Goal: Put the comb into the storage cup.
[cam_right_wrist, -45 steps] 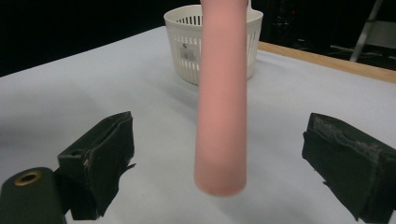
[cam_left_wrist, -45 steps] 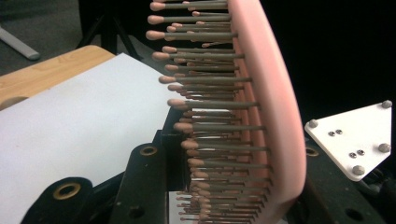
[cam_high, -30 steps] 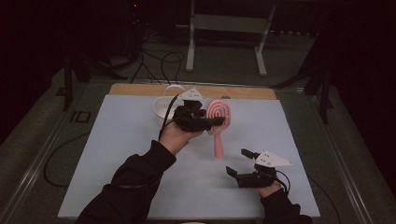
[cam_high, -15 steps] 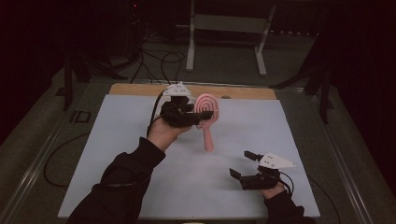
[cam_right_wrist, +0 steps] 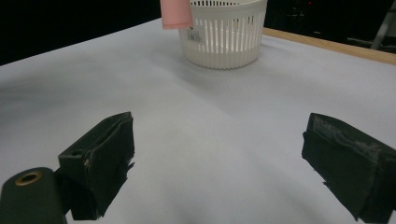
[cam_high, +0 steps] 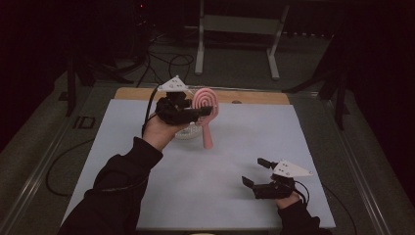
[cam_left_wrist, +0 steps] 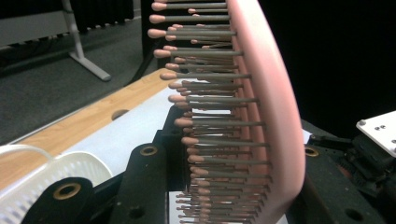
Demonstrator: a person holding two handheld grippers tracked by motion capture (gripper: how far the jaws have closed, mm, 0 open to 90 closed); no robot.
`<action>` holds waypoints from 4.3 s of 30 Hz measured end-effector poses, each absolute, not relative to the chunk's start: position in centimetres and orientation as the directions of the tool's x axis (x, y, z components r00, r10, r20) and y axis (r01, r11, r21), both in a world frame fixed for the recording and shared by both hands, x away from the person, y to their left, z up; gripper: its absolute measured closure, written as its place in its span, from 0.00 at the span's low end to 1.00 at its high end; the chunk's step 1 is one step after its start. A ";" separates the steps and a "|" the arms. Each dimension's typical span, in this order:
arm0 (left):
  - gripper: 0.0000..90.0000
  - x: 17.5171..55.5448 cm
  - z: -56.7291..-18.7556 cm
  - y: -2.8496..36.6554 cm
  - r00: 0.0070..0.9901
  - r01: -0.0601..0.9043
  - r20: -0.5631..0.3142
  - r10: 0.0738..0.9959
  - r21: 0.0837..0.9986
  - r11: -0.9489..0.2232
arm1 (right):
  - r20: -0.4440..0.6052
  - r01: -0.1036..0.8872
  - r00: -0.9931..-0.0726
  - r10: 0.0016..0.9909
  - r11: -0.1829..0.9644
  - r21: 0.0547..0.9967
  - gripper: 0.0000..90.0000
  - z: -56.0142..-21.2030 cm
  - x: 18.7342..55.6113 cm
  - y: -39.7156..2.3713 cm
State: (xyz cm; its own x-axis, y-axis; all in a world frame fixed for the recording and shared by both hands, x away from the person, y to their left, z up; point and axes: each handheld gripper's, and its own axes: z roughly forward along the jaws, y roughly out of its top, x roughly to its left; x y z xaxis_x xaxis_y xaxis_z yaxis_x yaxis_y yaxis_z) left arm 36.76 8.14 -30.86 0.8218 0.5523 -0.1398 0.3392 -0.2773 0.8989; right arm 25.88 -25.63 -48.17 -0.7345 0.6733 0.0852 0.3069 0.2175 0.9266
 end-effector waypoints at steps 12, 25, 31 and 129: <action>0.72 37.0 -29.0 9.9 0.810 0.290 -0.083 0.580 0.917 -0.274 | 0.089 0.308 -0.734 0.673 0.213 0.927 0.10 -48.1 25.9 -25.5; 0.72 38.8 -28.5 12.4 0.768 0.203 0.032 0.639 0.935 -0.291 | 0.087 0.304 -0.738 0.669 0.215 0.928 0.10 -48.1 25.9 -25.4; 0.72 39.6 -28.6 13.1 0.753 0.185 0.062 0.656 0.935 -0.301 | 0.084 0.303 -0.739 0.668 0.219 0.927 0.10 -48.1 25.9 -25.3; 0.71 43.4 -42.3 6.9 0.650 0.095 0.455 0.609 0.746 -0.659 | 0.071 0.292 -0.740 0.668 0.225 0.929 0.10 -48.0 25.8 -25.4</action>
